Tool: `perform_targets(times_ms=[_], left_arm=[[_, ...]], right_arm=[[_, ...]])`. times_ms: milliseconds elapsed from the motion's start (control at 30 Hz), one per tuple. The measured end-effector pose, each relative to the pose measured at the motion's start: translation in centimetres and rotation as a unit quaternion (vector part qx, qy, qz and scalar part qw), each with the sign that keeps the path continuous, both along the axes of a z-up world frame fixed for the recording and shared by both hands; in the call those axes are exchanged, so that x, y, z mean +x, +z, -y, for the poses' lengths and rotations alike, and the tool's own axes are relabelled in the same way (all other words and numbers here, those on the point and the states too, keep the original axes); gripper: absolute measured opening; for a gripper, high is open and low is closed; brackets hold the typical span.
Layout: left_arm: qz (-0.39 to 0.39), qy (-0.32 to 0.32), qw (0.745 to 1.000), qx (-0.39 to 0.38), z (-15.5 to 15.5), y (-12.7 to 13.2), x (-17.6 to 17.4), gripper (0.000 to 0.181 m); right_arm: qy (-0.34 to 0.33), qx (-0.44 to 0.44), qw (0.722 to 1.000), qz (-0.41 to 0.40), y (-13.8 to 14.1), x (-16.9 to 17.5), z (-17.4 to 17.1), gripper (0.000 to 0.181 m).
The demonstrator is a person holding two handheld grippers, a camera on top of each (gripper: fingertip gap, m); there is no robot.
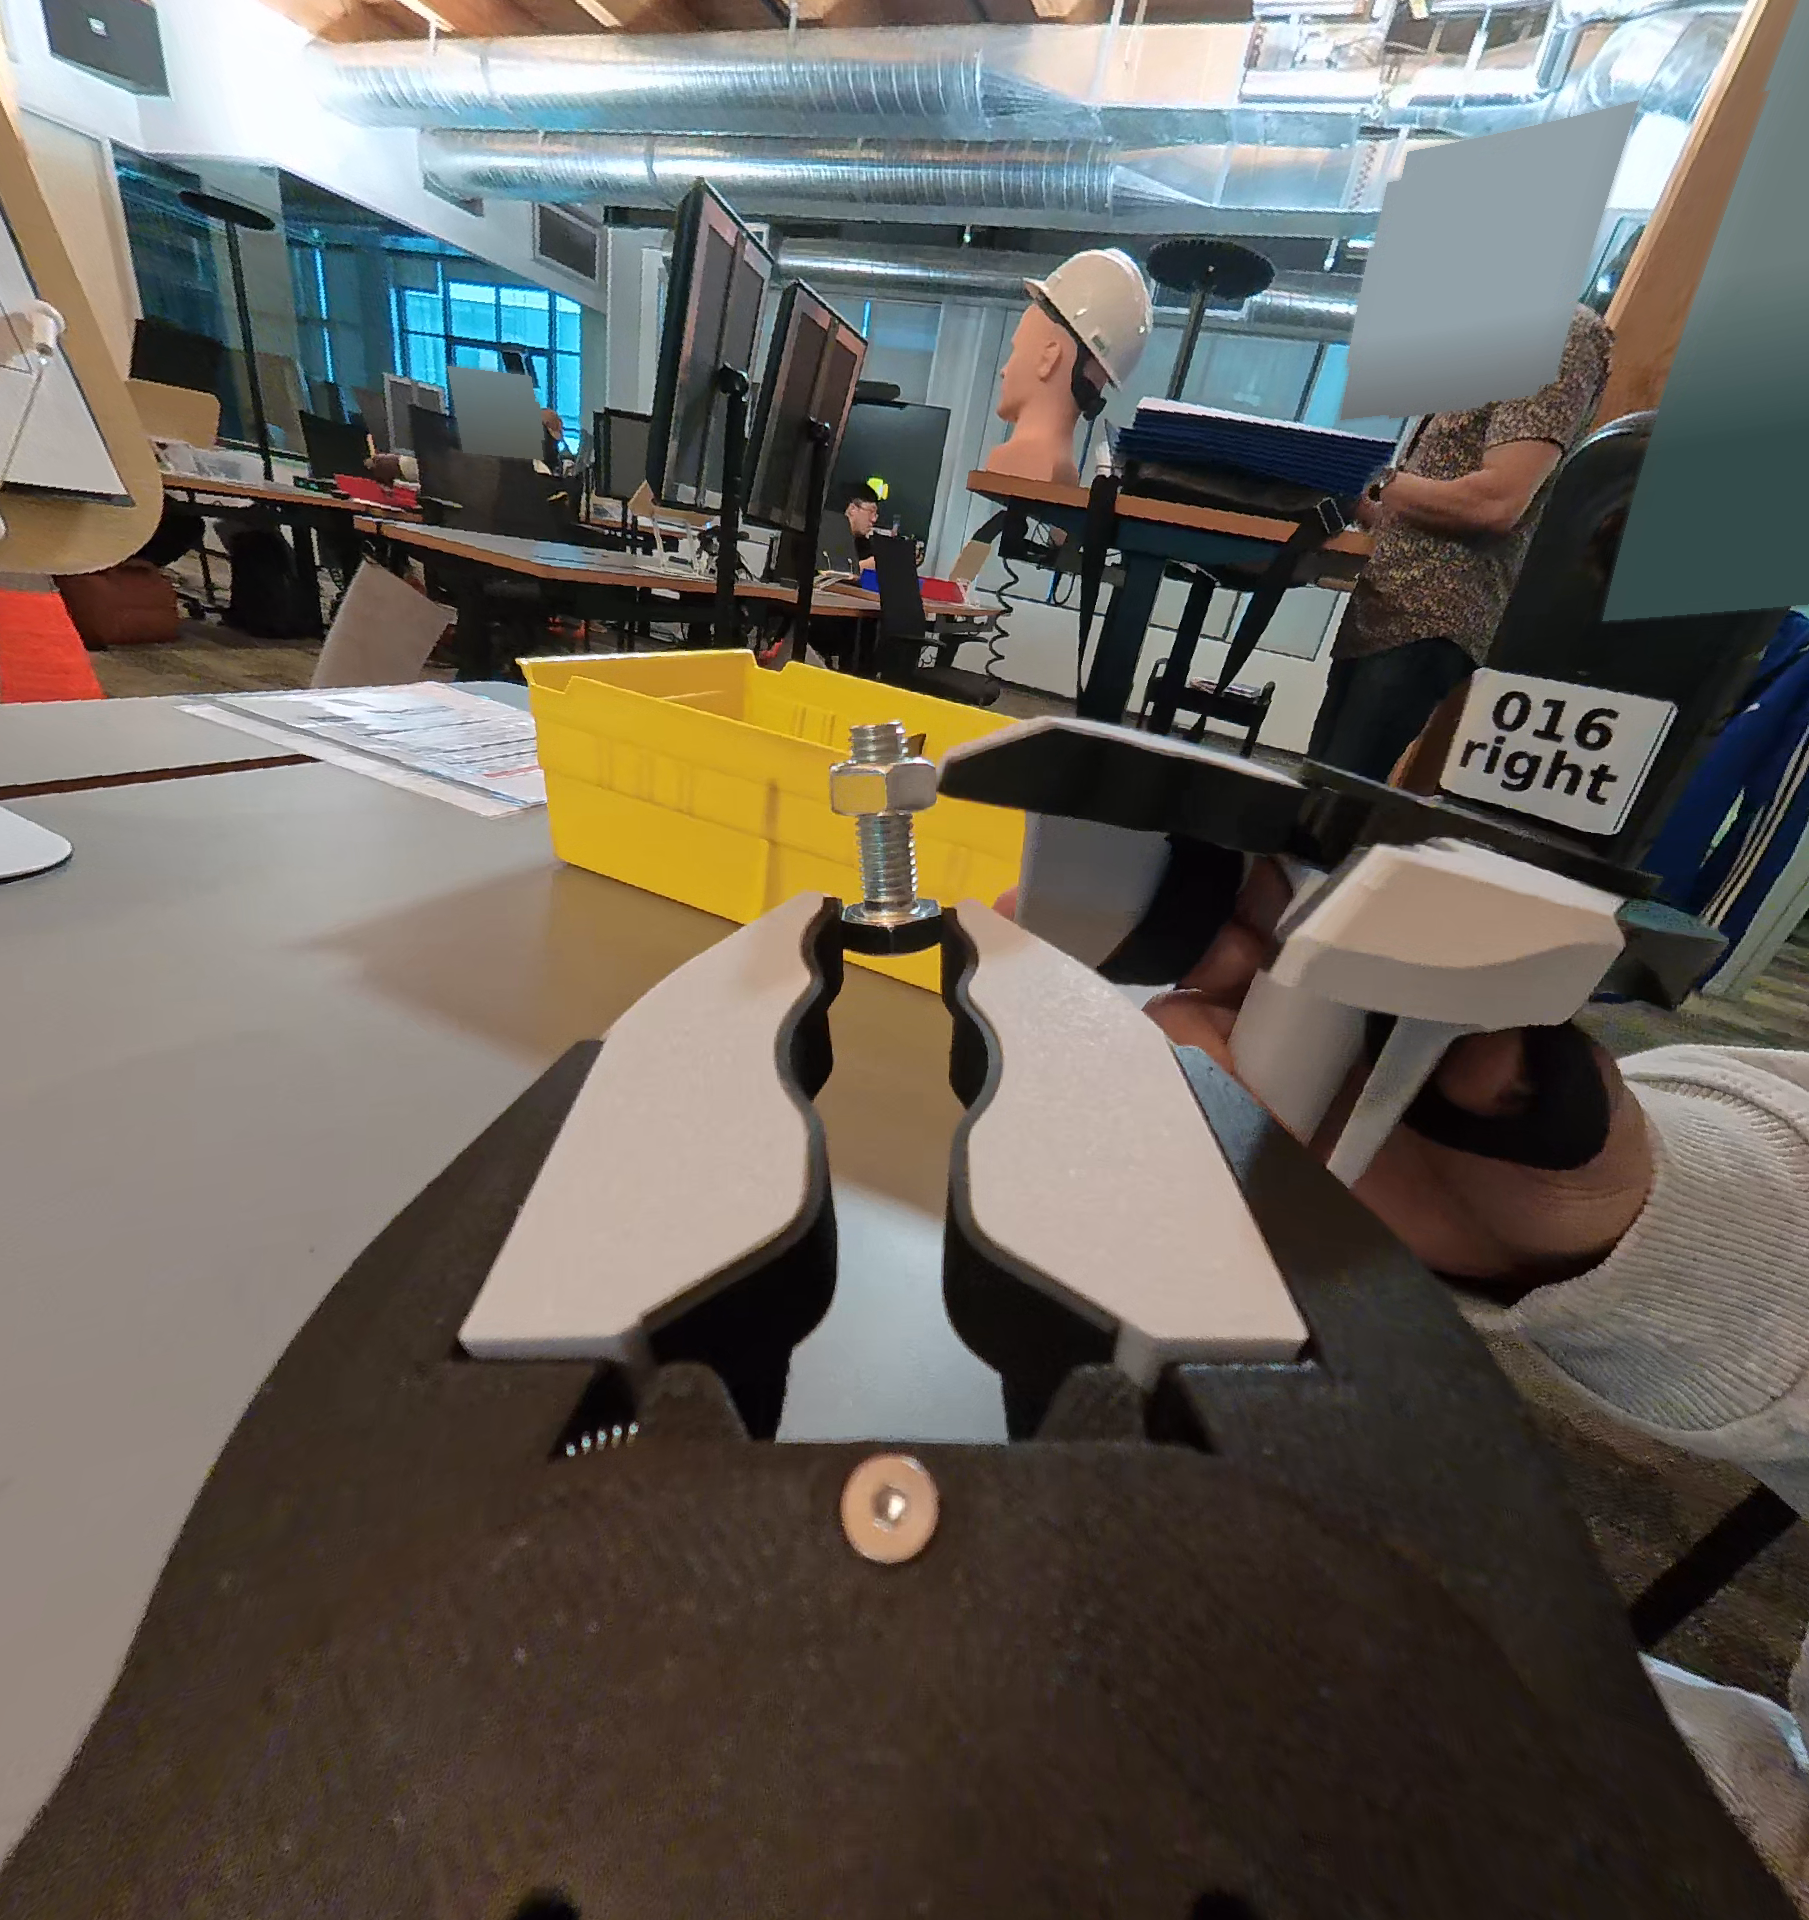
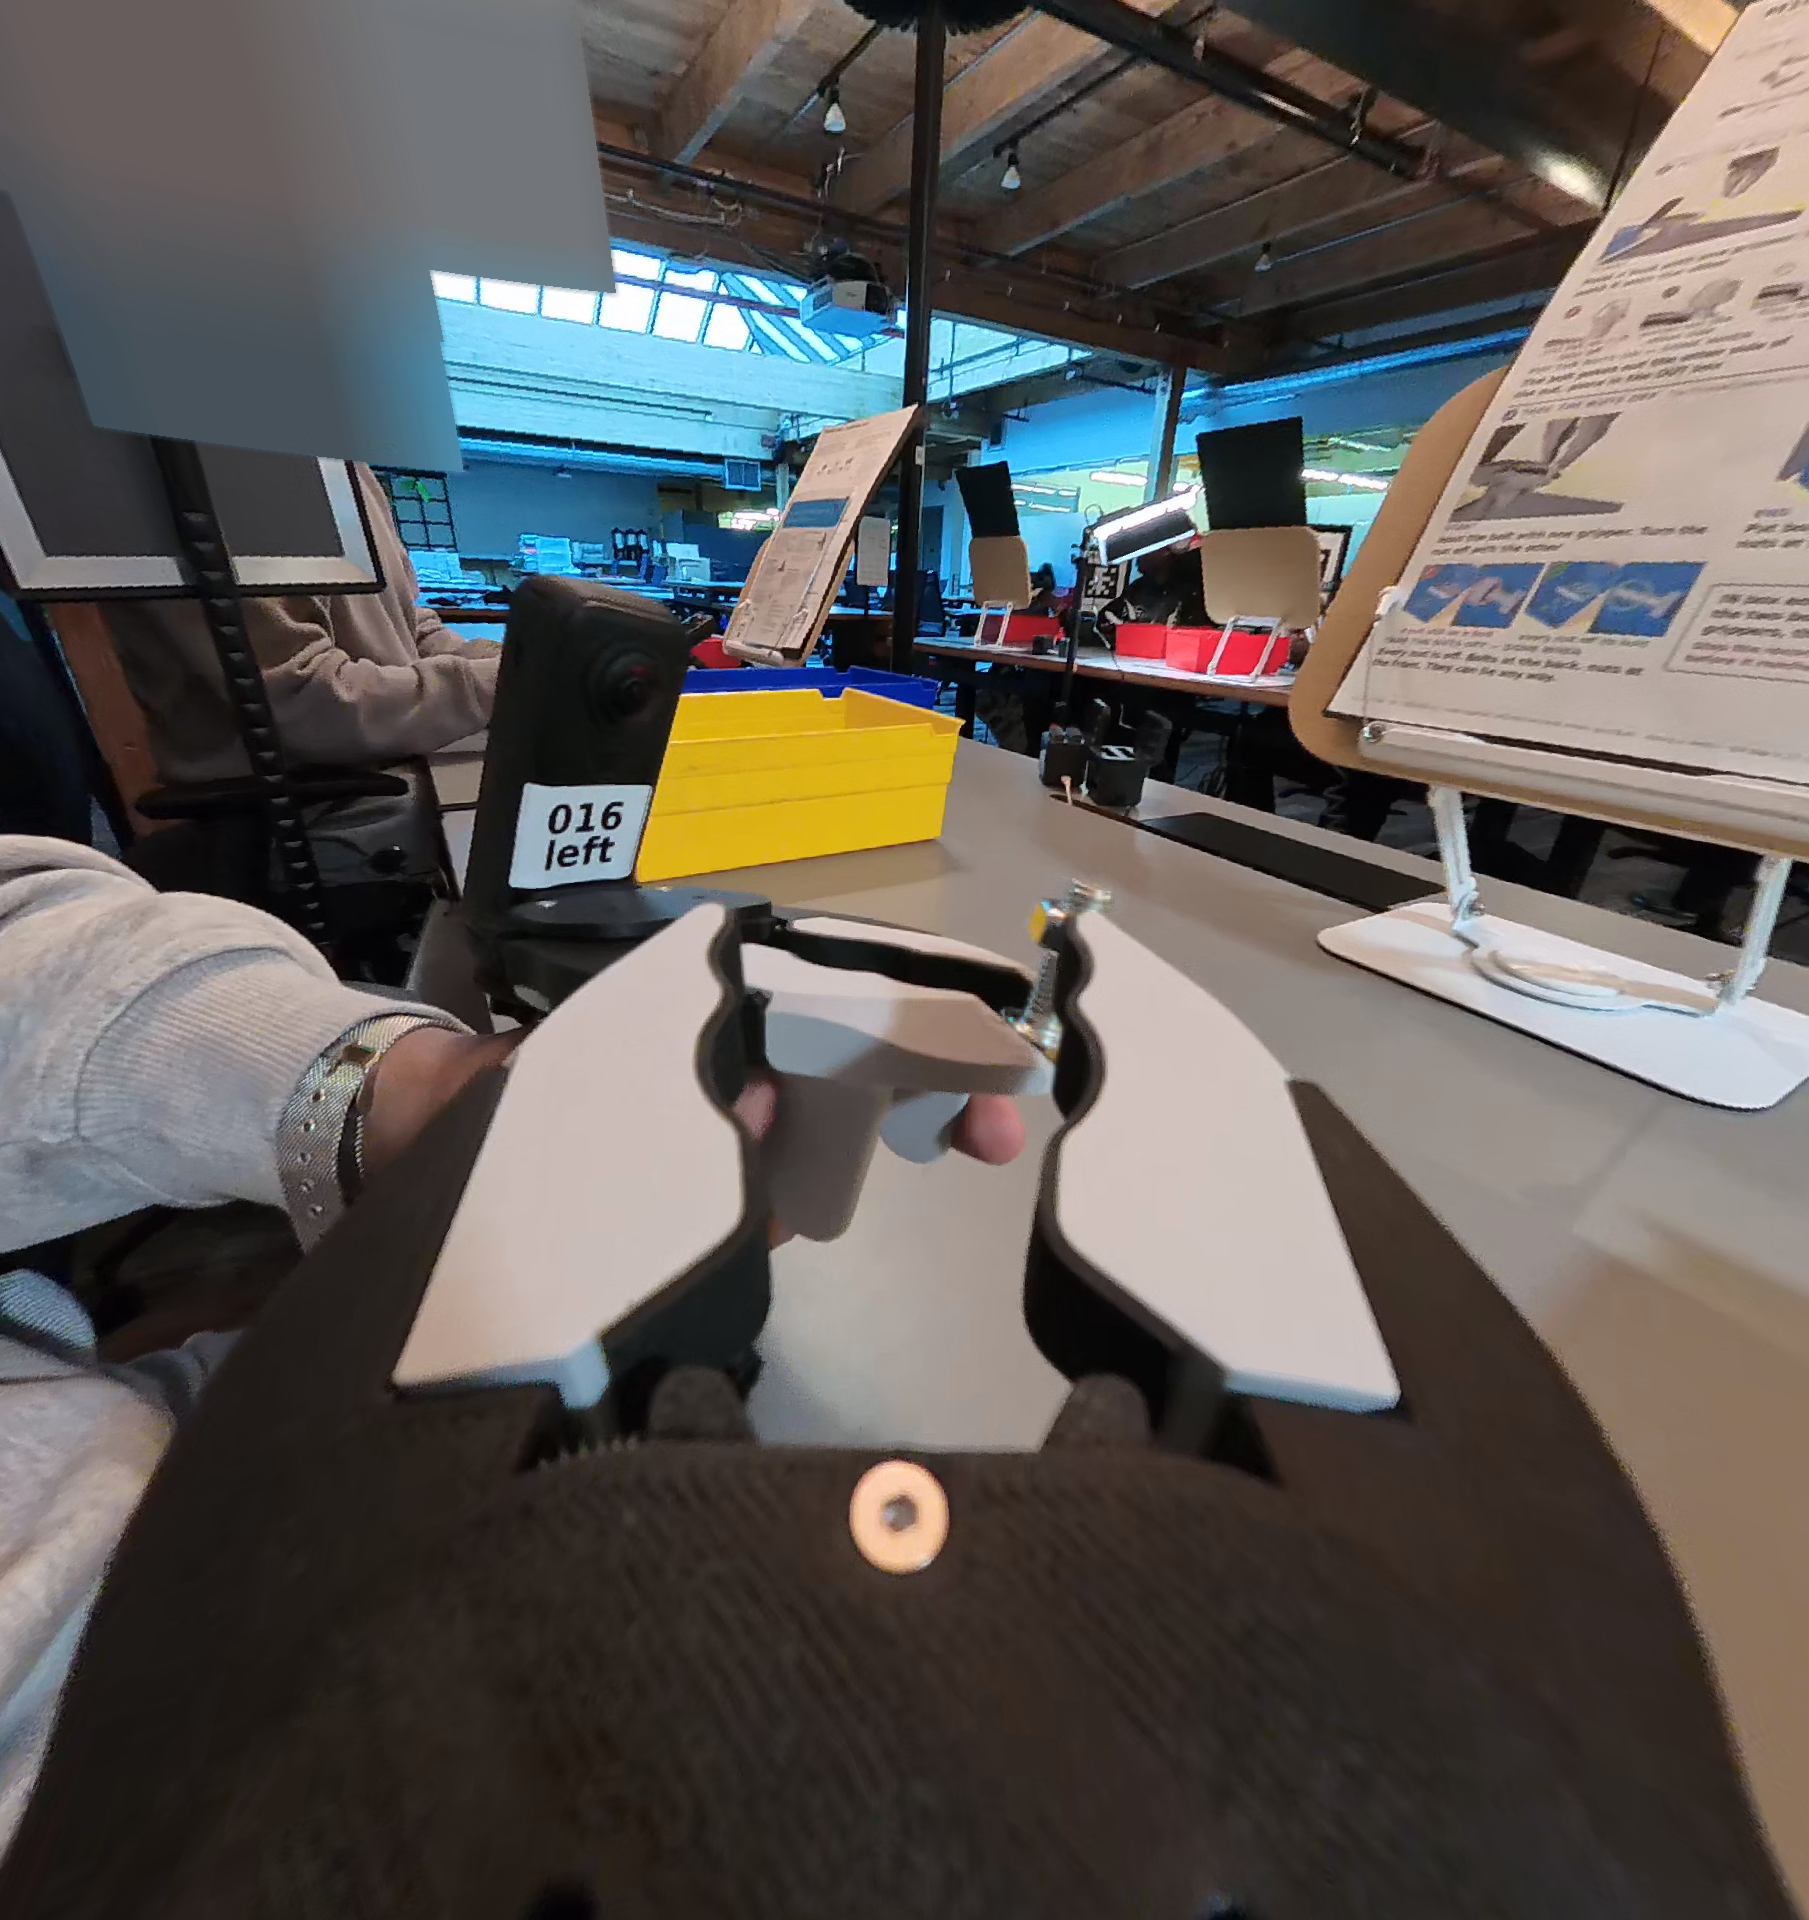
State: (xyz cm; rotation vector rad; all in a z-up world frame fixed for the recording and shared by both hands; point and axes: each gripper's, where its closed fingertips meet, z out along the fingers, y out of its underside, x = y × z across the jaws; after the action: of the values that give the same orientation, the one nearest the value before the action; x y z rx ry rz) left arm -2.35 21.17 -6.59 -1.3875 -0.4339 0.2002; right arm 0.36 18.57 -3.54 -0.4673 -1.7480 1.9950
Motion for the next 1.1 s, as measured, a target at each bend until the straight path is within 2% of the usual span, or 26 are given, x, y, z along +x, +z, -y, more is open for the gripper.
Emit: perform_targets(times_ms=[300, 567, 867, 1100], left_arm=[[0.001, -0.001, 1.000, 0.004, 0.02, 0.10, 0.03, 0.018], [-0.001, 0.001, 1.000, 0.001, 0.00, 0.05, 0.00, 0.018], [-0.003, -0.001, 1.000, 0.003, -0.02, 0.14, 0.08, 0.018], [-0.003, -0.001, 1.000, 0.001, -0.05, 0.09, 0.09, 0.018]], right_arm=[[-0.009, 0.004, 1.000, 0.022, -0.77, -0.72, 0.01, 0.068], [-0.008, 0.004, 1.000, -0.002, -0.09, -0.15, -0.02, 0.060], [-0.015, 0.003, 1.000, 0.008, -0.42, -0.61, -0.08, 0.068], [-0.012, 0.006, 1.000, -0.002, -0.12, -0.23, -0.03, 0.060]])
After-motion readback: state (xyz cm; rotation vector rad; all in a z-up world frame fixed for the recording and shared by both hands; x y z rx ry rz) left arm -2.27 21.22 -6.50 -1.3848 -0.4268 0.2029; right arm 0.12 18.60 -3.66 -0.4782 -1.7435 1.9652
